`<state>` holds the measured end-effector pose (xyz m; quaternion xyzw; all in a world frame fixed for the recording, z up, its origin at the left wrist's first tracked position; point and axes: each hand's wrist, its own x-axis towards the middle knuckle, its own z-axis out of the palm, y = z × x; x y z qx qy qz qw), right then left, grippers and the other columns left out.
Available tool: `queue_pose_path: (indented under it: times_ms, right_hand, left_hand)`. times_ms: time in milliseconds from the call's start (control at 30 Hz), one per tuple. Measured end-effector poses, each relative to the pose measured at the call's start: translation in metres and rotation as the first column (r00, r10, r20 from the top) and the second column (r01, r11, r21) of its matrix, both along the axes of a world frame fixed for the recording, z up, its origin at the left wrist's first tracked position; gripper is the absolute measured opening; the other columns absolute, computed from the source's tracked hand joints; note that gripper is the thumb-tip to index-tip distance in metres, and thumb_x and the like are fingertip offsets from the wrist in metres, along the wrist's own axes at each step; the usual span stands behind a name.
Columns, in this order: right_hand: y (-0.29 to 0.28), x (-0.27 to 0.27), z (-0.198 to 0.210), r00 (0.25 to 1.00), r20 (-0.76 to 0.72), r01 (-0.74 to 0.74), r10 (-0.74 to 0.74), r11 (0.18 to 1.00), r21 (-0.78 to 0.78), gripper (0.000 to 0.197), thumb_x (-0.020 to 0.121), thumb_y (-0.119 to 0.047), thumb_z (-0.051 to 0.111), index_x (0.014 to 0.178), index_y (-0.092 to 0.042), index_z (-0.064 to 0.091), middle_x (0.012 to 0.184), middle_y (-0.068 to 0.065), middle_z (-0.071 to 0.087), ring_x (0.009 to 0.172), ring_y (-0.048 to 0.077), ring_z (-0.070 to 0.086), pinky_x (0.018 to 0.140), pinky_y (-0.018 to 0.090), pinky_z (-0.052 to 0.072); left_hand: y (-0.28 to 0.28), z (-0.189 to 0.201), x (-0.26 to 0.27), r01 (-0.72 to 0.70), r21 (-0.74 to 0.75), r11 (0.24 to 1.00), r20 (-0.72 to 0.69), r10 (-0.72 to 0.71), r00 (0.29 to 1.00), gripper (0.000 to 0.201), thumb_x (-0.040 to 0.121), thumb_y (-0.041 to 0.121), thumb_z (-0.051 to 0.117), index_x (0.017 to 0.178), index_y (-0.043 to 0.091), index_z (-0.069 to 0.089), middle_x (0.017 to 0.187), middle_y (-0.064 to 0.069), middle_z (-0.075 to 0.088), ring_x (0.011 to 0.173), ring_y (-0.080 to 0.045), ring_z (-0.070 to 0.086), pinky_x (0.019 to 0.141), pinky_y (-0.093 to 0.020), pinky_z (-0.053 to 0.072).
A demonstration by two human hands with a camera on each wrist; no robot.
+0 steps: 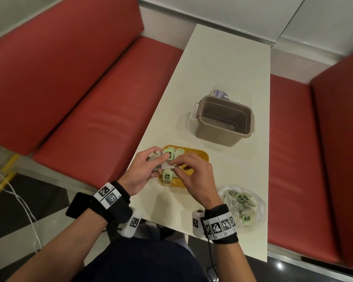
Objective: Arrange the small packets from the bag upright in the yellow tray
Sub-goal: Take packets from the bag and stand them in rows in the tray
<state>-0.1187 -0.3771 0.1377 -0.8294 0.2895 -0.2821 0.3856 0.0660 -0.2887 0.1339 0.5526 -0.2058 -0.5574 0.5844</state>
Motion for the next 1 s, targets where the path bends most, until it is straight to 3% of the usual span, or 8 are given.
queue_pose_path:
  times_ms: [100,167,267,400,600,767,900,1000]
  right_hand:
    - [-0.001,-0.002,-0.003,0.997,0.035,0.068,-0.07,0.996,0.06,0.028,0.093,-0.003,0.073,0.108,-0.026,0.075,0.109,-0.015,0.073,0.102,0.014,0.07,0.084,0.04,0.059]
    - [-0.003,-0.002,0.0,0.989,0.04,0.133,-0.142,0.976,0.172,0.025,0.096,-0.013,0.076,0.115,-0.029,0.069,0.113,-0.015,0.072,0.104,0.015,0.071,0.084,0.038,0.06]
    - [-0.005,-0.002,0.0,0.986,0.013,0.16,-0.166,0.965,0.206,0.022,0.098,-0.033,0.082,0.117,-0.033,0.07,0.111,-0.017,0.073,0.103,0.013,0.072,0.084,0.034,0.059]
    - [-0.009,-0.001,-0.002,0.978,0.056,0.177,-0.202,0.94,0.291,0.01,0.098,-0.031,0.082,0.102,-0.026,0.075,0.099,-0.012,0.078,0.098,0.015,0.074,0.087,0.036,0.06]
    - [-0.014,-0.001,-0.019,0.985,-0.003,0.156,-0.17,0.898,0.411,0.02,0.095,-0.028,0.085,0.11,-0.024,0.073,0.103,-0.009,0.08,0.099,0.01,0.077,0.085,0.028,0.062]
    - [-0.03,0.0,-0.058,0.92,-0.23,0.383,-0.318,0.855,0.35,0.022,0.094,-0.021,0.086,0.104,-0.026,0.067,0.084,-0.009,0.08,0.081,-0.003,0.073,0.071,0.006,0.048]
    - [-0.037,0.008,-0.091,0.852,-0.451,0.436,-0.266,0.838,0.329,0.02,0.091,-0.017,0.087,0.095,-0.02,0.068,0.08,-0.004,0.074,0.078,0.009,0.07,0.069,0.022,0.049]
    - [-0.035,0.019,-0.107,0.814,-0.545,0.412,-0.199,0.86,0.302,0.021,0.091,-0.017,0.086,0.089,-0.023,0.066,0.082,-0.003,0.073,0.08,0.014,0.07,0.067,0.023,0.052]
  left_hand:
    - [-0.003,0.001,0.0,-0.013,-0.063,0.998,0.209,0.026,0.978,0.022,0.097,0.02,0.079,0.102,0.001,0.07,0.075,-0.007,0.051,0.062,-0.014,0.044,0.051,-0.021,0.036]
    - [-0.005,0.003,0.0,-0.007,-0.097,0.995,0.352,0.041,0.935,0.016,0.095,0.02,0.082,0.103,0.007,0.076,0.078,0.001,0.06,0.063,-0.01,0.05,0.057,-0.018,0.041]
    - [-0.007,0.003,-0.003,0.01,-0.145,0.989,0.455,0.058,0.889,0.014,0.092,0.019,0.085,0.103,0.013,0.079,0.091,0.005,0.07,0.072,-0.002,0.061,0.066,-0.012,0.046]
    - [-0.011,-0.003,-0.007,0.009,-0.14,0.99,0.401,0.049,0.915,0.013,0.093,0.018,0.084,0.105,0.014,0.078,0.083,0.012,0.07,0.069,0.001,0.061,0.064,-0.011,0.046]
    - [-0.01,-0.024,-0.011,-0.006,-0.033,0.999,0.364,0.018,0.931,0.01,0.093,0.02,0.084,0.1,0.018,0.077,0.078,0.017,0.068,0.066,0.0,0.06,0.061,-0.015,0.047]
    - [-0.001,-0.038,-0.006,-0.073,0.081,0.994,0.324,0.043,0.945,0.011,0.096,0.029,0.082,0.102,0.02,0.077,0.082,0.002,0.071,0.073,-0.015,0.062,0.062,-0.029,0.047]
    - [0.005,-0.049,0.001,-0.113,0.17,0.979,0.337,0.05,0.94,0.009,0.099,0.023,0.077,0.103,0.015,0.074,0.089,-0.01,0.073,0.075,-0.019,0.066,0.065,-0.038,0.05]
    - [0.008,-0.055,0.003,-0.139,0.211,0.968,0.315,0.067,0.947,0.009,0.099,0.019,0.075,0.104,0.012,0.072,0.096,-0.012,0.073,0.077,-0.021,0.067,0.065,-0.036,0.052]
